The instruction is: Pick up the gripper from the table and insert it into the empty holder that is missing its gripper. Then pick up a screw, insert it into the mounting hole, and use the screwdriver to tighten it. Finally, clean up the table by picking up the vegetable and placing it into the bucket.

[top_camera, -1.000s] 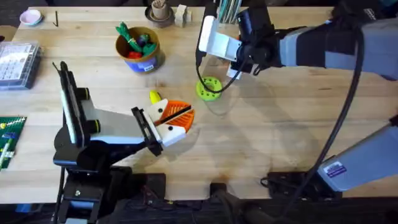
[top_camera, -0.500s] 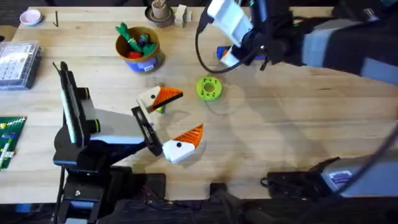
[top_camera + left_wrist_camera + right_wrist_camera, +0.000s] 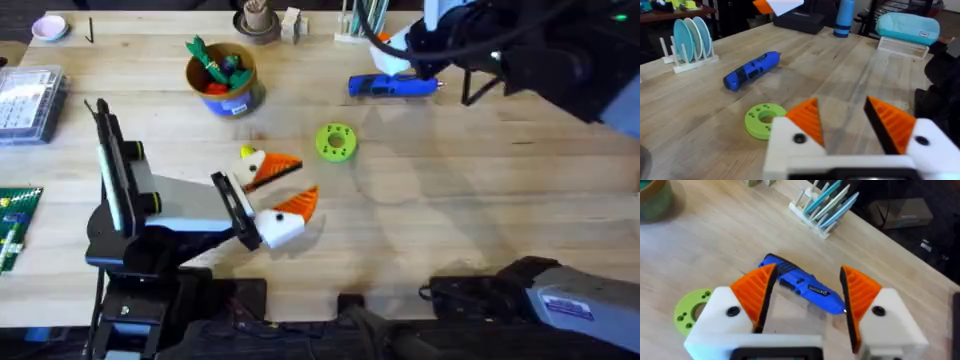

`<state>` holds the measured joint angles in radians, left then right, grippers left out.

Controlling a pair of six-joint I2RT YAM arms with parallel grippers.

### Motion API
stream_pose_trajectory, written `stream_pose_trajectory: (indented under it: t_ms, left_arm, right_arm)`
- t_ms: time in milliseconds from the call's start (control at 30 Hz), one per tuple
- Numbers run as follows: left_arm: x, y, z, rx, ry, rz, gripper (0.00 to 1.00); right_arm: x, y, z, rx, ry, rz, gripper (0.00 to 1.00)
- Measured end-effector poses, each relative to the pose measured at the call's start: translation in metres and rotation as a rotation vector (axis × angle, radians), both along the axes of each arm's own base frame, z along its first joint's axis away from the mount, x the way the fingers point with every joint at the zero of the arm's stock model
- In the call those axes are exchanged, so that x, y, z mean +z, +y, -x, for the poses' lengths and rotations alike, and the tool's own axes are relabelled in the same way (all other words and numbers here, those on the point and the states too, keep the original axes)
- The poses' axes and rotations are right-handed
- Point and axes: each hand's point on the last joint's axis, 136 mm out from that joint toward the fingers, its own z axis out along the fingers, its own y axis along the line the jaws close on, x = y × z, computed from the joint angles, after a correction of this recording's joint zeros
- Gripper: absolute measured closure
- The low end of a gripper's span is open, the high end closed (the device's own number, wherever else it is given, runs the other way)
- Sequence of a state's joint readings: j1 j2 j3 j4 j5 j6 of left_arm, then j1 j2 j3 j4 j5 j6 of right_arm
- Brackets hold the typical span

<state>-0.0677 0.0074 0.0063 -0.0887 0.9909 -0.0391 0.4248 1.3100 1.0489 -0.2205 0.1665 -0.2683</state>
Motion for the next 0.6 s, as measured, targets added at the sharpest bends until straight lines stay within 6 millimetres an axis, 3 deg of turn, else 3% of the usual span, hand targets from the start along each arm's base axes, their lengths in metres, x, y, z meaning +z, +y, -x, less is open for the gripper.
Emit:
stream_pose_trajectory:
  t_ms: [100, 133, 400, 600]
  left_arm:
    - [0.000, 0.000, 0.000, 0.000, 0.002, 0.001, 0.063]
    - [0.000, 0.000, 0.000, 0.000, 0.002, 0.001, 0.028]
    - [0.000, 0.000, 0.000, 0.000, 0.003, 0.001, 0.008]
    - [0.003, 0.000, 0.001, -0.005, -0.014, 0.003, 0.007]
  right_arm:
    - [0.006, -0.002, 0.016, -0.001, 0.022, -0.012, 0.207]
    - [0.007, -0.002, 0.021, 0.002, 0.029, -0.013, 0.207]
    - [0.010, 0.018, 0.059, 0.087, 0.071, -0.005, 0.207]
    - [0.007, 0.038, 0.074, 0.156, 0.086, 0.004, 0.207]
